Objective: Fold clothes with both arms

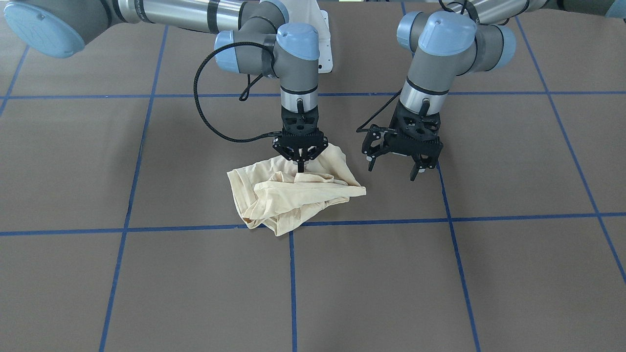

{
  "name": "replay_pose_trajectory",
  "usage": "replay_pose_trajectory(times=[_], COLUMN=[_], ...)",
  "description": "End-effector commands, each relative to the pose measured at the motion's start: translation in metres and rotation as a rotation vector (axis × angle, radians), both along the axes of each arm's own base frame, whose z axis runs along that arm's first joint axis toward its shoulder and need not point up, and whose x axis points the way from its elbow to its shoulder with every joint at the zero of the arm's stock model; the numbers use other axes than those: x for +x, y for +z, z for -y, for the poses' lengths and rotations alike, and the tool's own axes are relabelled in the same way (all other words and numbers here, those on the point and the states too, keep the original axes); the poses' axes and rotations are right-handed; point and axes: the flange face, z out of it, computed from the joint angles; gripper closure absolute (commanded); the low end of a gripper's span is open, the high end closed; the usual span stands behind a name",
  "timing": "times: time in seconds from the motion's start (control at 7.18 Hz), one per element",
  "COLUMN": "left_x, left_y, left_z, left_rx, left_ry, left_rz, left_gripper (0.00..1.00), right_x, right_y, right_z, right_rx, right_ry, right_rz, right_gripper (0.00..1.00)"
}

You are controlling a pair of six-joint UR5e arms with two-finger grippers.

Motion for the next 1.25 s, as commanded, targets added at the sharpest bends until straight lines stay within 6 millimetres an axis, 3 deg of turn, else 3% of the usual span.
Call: replay_pose_trajectory(times=[0.0,0.28,0.56,0.7,0.84,0.97,1.11], left_x=[-0.002,-0.005,-0.008,-0.009,-0.013,-0.023,-0.037], left_y=[-0.003,-0.007,-0.009,-0.008,-0.013,-0.012,-0.001], left_z=[-0.001,-0.003,-0.009,-0.011,-0.014,-0.019,-0.030], left_rx=[0.004,0.009,0.000,-0.001,0.005,0.005,-0.001], left_ry=[0.001,-0.001,0.025,0.027,0.027,0.023,0.032], left_rz=[-0.006,-0.012,-0.027,-0.029,-0.035,-0.036,-0.034], left_gripper=[0.00,0.00,0.00,0.00,0.00,0.00,0.00], right_x=[-0.025,0.003,0.011,0.017,0.024,0.044,0.079], right_y=[-0.005,0.015,0.006,-0.002,-0.011,-0.017,-0.020], right_z=[0.056,0.109,0.120,0.124,0.126,0.133,0.139], right_rx=[0.072,0.107,0.113,0.100,0.073,0.013,-0.081], right_ry=[0.139,0.179,0.187,0.172,0.142,0.087,0.022], right_rz=[0.042,-0.036,-0.028,0.007,0.042,0.065,0.059], right_gripper=[1.00,1.00,1.00,0.71,0.03,0.01,0.01])
